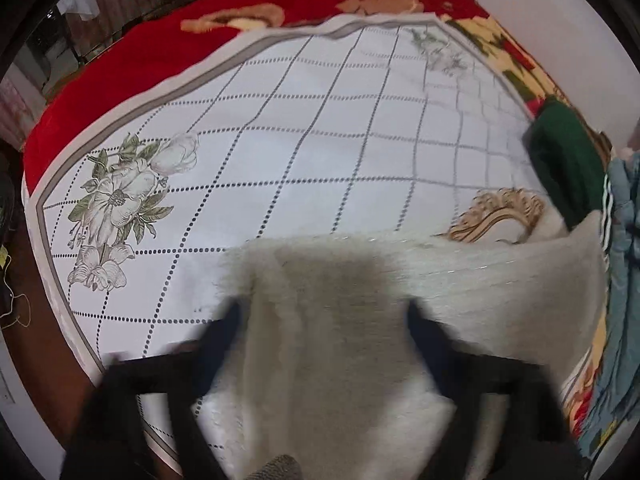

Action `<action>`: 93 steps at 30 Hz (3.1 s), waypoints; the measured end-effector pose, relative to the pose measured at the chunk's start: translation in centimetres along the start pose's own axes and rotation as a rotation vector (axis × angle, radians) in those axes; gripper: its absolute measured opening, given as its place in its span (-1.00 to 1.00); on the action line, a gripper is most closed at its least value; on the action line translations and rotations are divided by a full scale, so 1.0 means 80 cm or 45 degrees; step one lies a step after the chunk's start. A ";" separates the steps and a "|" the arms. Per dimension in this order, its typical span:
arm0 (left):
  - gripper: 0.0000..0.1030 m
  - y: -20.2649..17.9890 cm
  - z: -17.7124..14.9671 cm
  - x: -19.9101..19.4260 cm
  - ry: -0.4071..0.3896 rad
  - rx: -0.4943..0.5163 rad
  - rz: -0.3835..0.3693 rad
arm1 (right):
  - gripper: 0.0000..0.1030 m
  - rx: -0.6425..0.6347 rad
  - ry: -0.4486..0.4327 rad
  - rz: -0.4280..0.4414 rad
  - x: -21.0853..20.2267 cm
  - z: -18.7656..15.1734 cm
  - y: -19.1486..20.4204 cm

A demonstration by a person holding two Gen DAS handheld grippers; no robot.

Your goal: Fold large clothes

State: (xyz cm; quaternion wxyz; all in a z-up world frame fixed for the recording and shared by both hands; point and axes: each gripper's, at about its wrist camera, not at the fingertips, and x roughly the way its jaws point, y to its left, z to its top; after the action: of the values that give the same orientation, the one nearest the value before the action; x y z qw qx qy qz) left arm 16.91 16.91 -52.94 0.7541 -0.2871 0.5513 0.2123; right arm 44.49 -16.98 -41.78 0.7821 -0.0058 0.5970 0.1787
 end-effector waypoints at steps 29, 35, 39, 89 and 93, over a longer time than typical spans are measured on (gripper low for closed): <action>0.93 -0.189 0.005 0.108 0.037 0.159 -0.010 | 0.81 0.579 -0.036 0.081 0.016 -0.129 -0.177; 0.93 -0.184 0.001 0.104 0.036 0.170 0.006 | 0.21 0.921 0.132 0.665 0.140 -0.176 -0.224; 0.93 -0.191 0.002 0.101 0.033 0.219 0.026 | -0.58 1.025 0.038 0.718 0.143 -0.194 -0.208; 1.00 -0.208 -0.086 0.039 0.186 0.228 -0.186 | -0.25 0.296 0.410 -0.036 -0.007 -0.168 -0.067; 0.99 -0.110 -0.104 -0.020 0.154 -0.037 -0.152 | 0.10 0.252 0.360 0.109 -0.054 -0.192 -0.021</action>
State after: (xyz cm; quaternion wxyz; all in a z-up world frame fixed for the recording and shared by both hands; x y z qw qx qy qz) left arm 16.17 4.81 -51.58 0.7265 -0.3425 0.5746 0.1571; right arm 29.67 -23.13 -42.47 0.6789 0.0714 0.7153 0.1495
